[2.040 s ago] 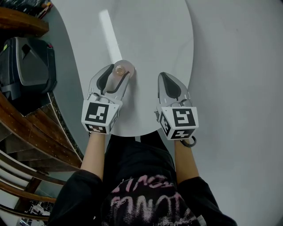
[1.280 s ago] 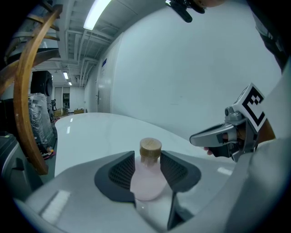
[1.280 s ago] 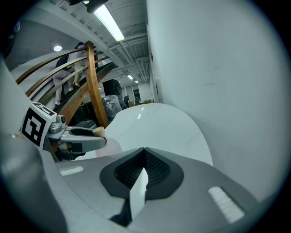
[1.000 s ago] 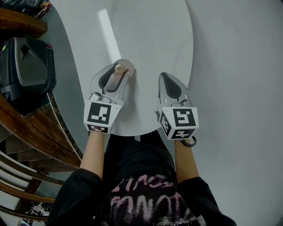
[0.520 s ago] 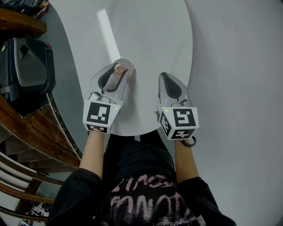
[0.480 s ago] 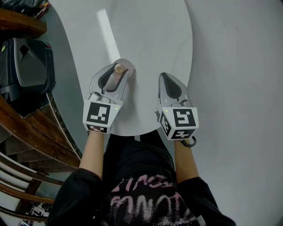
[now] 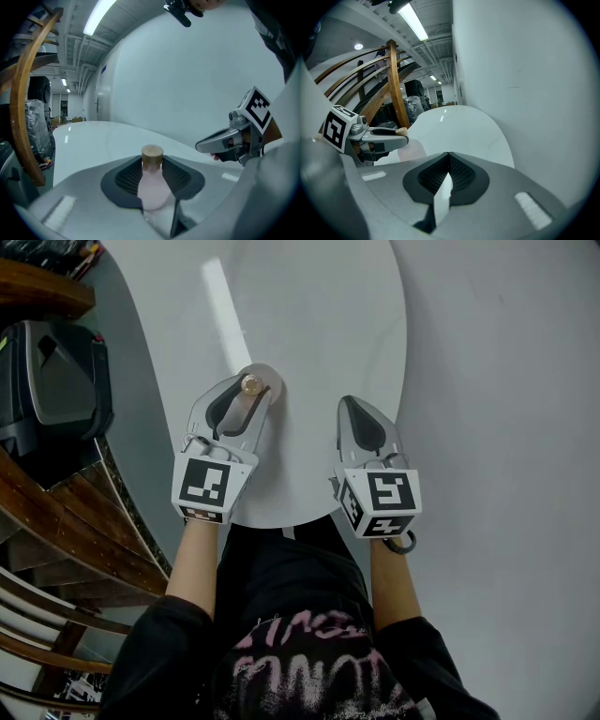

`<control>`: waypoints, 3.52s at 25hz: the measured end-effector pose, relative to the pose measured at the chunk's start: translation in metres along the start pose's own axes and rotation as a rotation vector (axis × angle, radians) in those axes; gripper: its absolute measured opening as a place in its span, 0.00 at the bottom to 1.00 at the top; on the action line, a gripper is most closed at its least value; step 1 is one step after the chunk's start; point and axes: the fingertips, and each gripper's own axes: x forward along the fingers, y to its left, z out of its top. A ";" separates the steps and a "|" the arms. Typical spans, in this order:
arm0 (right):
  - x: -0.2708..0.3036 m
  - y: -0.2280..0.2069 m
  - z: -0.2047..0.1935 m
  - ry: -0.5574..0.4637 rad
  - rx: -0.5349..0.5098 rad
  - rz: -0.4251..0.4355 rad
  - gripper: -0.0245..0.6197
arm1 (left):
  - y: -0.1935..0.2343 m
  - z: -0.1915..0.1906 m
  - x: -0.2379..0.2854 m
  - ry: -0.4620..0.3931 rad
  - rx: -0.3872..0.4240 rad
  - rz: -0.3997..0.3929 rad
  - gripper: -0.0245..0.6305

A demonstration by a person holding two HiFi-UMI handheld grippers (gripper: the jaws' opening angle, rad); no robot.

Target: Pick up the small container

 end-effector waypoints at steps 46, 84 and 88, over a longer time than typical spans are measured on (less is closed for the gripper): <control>-0.016 0.009 0.030 -0.082 -0.027 0.044 0.05 | -0.006 0.029 -0.028 -0.059 0.008 0.044 0.23; -0.082 0.041 0.081 -0.281 -0.103 0.126 0.05 | -0.025 0.079 -0.105 -0.146 0.026 0.175 0.23; -0.092 0.042 0.087 -0.298 -0.113 0.134 0.05 | -0.031 0.087 -0.111 -0.157 0.031 0.184 0.23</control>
